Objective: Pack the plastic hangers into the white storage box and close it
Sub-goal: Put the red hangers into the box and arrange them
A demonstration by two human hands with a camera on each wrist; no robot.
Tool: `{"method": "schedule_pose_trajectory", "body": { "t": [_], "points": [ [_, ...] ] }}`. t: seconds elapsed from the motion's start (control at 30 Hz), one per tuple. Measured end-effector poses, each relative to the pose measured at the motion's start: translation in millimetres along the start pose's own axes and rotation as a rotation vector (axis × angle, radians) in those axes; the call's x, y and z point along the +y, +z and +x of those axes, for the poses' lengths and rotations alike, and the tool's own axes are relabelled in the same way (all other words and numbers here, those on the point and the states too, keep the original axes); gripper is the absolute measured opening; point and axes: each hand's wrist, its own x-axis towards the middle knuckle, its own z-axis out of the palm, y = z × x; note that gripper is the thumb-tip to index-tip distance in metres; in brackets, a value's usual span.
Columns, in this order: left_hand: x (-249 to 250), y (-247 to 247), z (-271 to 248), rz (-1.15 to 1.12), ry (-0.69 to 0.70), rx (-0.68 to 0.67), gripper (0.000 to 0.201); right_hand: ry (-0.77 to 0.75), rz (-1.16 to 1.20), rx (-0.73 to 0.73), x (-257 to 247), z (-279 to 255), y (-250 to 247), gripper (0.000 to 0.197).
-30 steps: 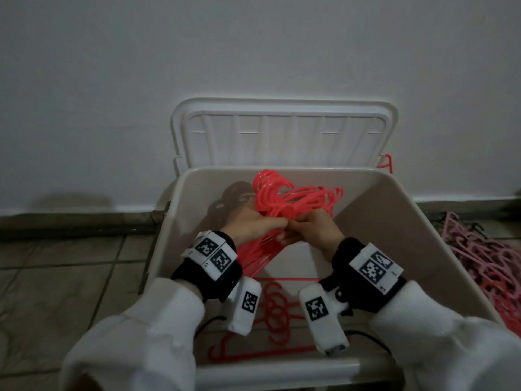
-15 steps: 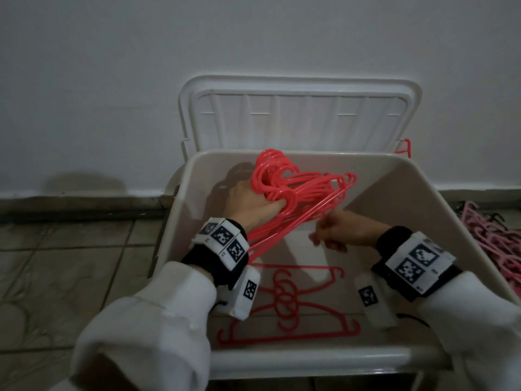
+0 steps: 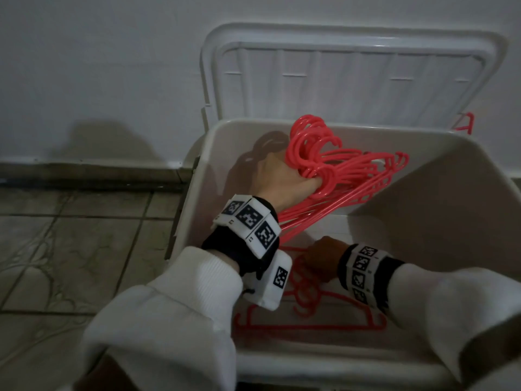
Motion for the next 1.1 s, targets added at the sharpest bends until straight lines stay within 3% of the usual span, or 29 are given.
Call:
{"method": "schedule_pose_trajectory", "body": {
  "t": [0.17,0.37,0.53,0.6,0.73,0.83,1.0,1.1],
  "points": [
    [-0.6,1.2,0.9,0.029,0.01,0.006,0.028,0.114,0.044,-0.014,19.3,-10.4,-8.5,0.033],
    [1.5,-0.3,0.3,0.022,-0.007,-0.006,0.03,0.222,0.195,0.18,50.8,-52.8,-22.4,0.039],
    [3.1,-4.1,-1.5,-0.041,-0.017,-0.002,0.029,0.307,-0.056,0.333,45.8,-109.2,-24.5,0.037],
    [4.0,-4.0,-2.7,-0.04,-0.022,-0.014,0.03,0.363,-0.029,0.346,43.1,-127.2,-28.1,0.038],
    [6.0,-3.9,-3.1,-0.001,-0.045,-0.009,0.036,0.376,0.316,0.368,43.9,-162.1,-37.3,0.03],
    [7.9,-5.0,-4.1,0.006,-0.049,-0.012,0.038,0.306,0.531,0.35,50.1,-184.1,-40.9,0.04],
    [8.5,-5.9,-6.2,0.019,-0.053,-0.023,0.038,0.355,0.814,0.452,50.0,-218.3,-45.1,0.026],
    [9.2,-6.2,-7.4,0.033,-0.045,-0.039,0.041,0.388,1.059,0.372,43.9,-237.9,-46.1,0.026]
  ]
}}
